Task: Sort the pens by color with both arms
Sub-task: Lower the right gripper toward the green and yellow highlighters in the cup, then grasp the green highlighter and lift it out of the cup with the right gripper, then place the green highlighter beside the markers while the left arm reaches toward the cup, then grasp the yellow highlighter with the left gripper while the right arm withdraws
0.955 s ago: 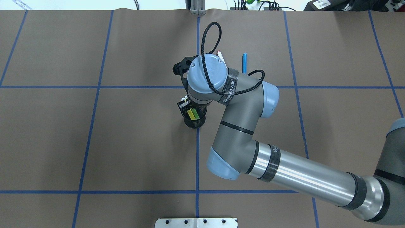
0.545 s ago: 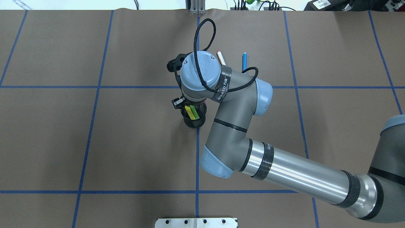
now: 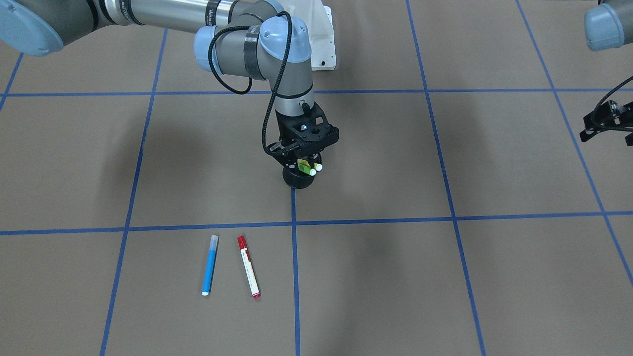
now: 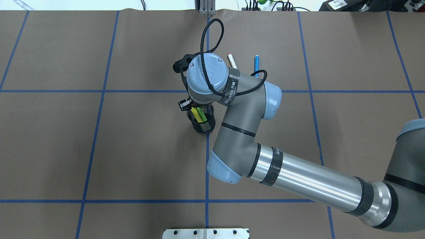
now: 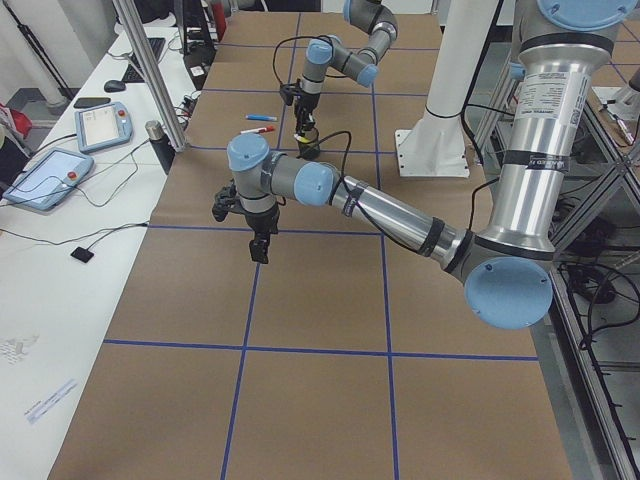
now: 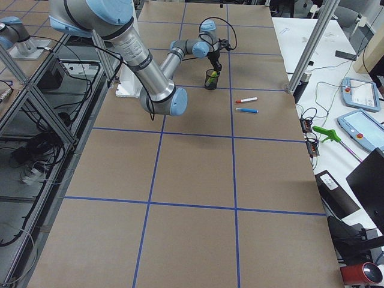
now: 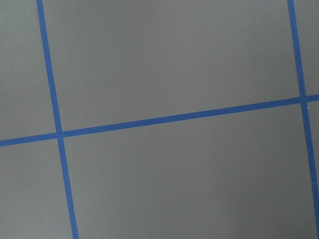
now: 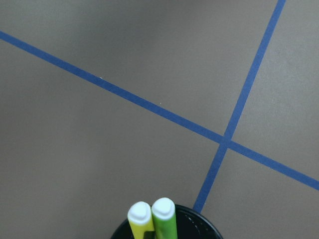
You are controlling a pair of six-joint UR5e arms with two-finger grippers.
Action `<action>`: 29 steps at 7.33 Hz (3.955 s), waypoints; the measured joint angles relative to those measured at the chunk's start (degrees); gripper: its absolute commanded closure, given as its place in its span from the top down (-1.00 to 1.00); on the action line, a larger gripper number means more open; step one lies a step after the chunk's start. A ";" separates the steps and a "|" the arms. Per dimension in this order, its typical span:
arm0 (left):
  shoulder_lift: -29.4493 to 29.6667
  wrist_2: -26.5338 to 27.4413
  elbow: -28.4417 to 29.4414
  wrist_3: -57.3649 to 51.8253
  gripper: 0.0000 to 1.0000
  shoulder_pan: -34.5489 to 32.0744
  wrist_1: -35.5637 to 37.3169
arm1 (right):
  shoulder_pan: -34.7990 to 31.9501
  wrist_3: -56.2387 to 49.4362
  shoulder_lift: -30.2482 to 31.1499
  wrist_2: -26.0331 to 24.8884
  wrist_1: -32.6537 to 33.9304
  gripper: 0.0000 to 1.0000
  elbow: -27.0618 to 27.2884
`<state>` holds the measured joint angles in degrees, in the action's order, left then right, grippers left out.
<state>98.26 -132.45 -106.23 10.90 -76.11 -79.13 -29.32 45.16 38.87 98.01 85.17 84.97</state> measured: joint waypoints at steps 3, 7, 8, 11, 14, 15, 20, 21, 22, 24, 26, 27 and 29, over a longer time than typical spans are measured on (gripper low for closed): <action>0.00 0.00 -0.03 0.00 0.98 0.00 0.03 | -0.09 0.10 0.04 0.01 -0.98 -0.12 0.22; 0.00 -0.04 -0.07 0.00 0.98 -0.14 -0.05 | -0.07 0.27 0.57 0.03 -1.31 -0.75 -0.01; -0.02 -0.04 -0.05 0.00 0.98 -0.16 -0.05 | -0.06 0.33 0.59 0.13 -1.32 -0.75 0.09; 0.10 -0.36 -0.18 0.05 0.98 -0.30 0.14 | 0.02 2.46 0.61 0.50 -1.14 -0.75 0.90; 4.64 -2.86 -0.72 5.71 0.98 -0.41 3.36 | -4.18 4.06 0.96 5.51 2.57 -0.75 6.88; 8.03 -3.07 -1.05 9.14 0.98 -0.30 6.09 | -6.39 4.21 1.00 7.80 4.46 -0.75 9.36; 26.88 -3.18 -1.60 37.67 0.98 9.62 9.40 | -19.20 4.22 0.50 9.25 4.83 -0.75 13.20; 28.71 0.48 -1.89 43.87 0.98 13.17 5.20 | -20.31 4.73 1.38 4.78 -4.12 -0.75 9.84; 29.38 7.19 -2.12 50.87 0.98 18.36 -0.46 | -20.23 6.13 2.29 -0.64 -15.08 -0.75 5.27; 29.73 25.83 -2.14 63.20 0.98 31.17 -9.65 | -18.08 9.54 4.53 -12.56 -37.33 -0.74 -3.01; 29.82 39.84 -2.00 70.82 0.98 40.75 -13.41 | -13.53 10.51 7.29 -23.10 -57.36 -0.74 -8.81; 29.91 42.55 -1.49 72.89 0.98 43.45 -13.81 | -11.17 10.38 8.55 -26.70 -63.83 -0.74 -10.08; 31.74 44.79 1.79 74.18 0.98 45.99 -14.07 | -9.73 10.21 9.85 -28.72 -67.69 -0.72 -10.92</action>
<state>130.00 -87.66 -104.44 85.08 -30.12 -93.20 -39.05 55.37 48.72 69.28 17.47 74.05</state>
